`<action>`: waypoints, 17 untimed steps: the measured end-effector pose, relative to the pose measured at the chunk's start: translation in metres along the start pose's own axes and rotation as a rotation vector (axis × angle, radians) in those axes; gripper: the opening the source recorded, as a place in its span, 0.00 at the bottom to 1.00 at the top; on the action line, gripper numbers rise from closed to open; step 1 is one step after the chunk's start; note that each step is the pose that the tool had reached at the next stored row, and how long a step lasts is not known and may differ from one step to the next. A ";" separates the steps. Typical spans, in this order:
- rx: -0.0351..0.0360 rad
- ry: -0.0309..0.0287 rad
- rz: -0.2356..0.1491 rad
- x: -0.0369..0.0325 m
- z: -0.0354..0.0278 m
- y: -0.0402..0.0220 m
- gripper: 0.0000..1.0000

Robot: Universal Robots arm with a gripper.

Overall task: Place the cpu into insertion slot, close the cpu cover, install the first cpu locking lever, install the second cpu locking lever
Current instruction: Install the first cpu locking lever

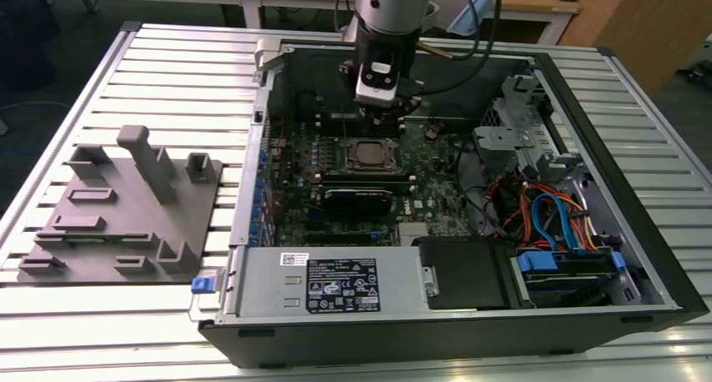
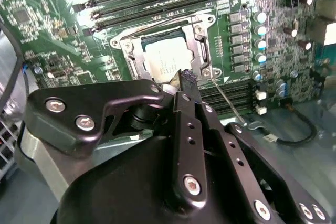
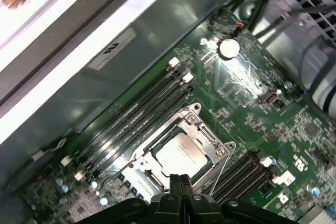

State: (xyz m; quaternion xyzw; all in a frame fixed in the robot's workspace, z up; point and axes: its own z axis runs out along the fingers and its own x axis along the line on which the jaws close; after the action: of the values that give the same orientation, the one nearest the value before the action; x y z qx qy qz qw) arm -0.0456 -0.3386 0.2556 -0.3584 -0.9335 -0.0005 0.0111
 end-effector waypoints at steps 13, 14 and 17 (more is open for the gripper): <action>-0.0003 -0.0055 -0.181 0.0001 0.0008 -0.0001 0.10; 0.0001 -0.0056 -0.199 0.0001 0.0008 -0.0001 0.10; 0.0010 -0.0058 -0.251 0.0001 0.0009 -0.0001 0.10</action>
State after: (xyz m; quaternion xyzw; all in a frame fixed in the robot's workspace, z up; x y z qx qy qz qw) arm -0.0458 -0.3386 0.2547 -0.2388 -0.9710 -0.0004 0.0084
